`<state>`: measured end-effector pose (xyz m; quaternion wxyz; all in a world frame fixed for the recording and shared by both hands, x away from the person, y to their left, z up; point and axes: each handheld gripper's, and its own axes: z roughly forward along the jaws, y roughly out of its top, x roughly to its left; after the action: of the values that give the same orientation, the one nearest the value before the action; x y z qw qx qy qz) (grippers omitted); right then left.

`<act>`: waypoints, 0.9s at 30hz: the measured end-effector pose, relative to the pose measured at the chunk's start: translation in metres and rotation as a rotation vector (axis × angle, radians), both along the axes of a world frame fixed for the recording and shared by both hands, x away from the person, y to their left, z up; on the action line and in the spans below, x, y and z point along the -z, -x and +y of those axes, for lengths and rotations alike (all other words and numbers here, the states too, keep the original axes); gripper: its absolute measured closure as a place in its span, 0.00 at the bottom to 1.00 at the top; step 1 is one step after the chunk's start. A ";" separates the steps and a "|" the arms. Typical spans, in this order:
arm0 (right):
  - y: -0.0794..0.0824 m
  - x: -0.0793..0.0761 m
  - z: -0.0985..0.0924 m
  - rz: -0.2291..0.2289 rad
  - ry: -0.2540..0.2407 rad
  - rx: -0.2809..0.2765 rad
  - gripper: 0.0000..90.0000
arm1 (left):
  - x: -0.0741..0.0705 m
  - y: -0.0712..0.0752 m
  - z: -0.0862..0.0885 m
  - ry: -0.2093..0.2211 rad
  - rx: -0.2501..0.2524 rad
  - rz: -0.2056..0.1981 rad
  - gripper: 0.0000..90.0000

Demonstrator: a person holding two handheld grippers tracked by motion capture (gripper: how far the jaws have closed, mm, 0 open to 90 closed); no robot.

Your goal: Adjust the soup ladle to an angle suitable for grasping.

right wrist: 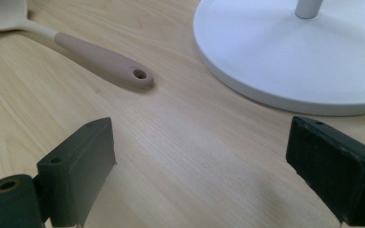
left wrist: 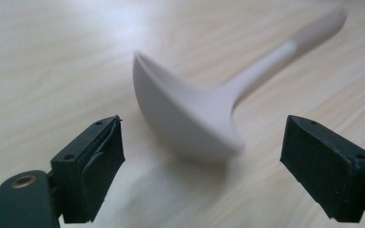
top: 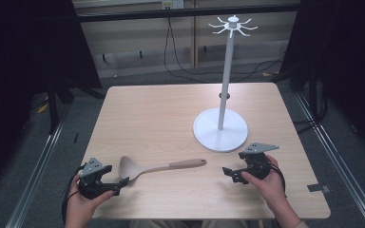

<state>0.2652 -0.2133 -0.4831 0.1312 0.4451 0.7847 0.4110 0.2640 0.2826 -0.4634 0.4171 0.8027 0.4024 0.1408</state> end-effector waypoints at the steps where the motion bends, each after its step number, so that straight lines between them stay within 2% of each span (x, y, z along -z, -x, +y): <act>1: 0.001 0.000 -0.002 -0.003 0.001 0.004 0.10 | 0.000 0.000 0.000 0.000 0.000 0.000 0.16; 4: 0.004 0.000 -0.007 -0.002 -0.002 0.015 0.10 | -0.006 -0.003 -0.007 -0.022 0.035 -0.002 0.16; 19: 0.011 0.001 -0.014 0.009 -0.006 0.023 0.10 | -0.016 -0.011 -0.030 -0.052 0.088 0.008 0.17; 23: 0.010 0.001 -0.013 0.007 -0.006 0.019 0.10 | -0.019 -0.010 -0.037 -0.059 0.094 0.020 0.28; 24: 0.010 0.001 -0.012 0.007 -0.005 0.015 0.10 | -0.020 -0.010 -0.040 -0.070 0.103 0.016 0.41; 27: 0.010 0.001 -0.011 0.002 -0.005 0.009 0.09 | -0.023 -0.010 -0.045 -0.078 0.120 0.018 0.58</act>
<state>0.2555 -0.2240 -0.4842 0.1313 0.4495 0.7818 0.4117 0.2740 0.2378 -0.4404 0.3897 0.8423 0.3512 0.1239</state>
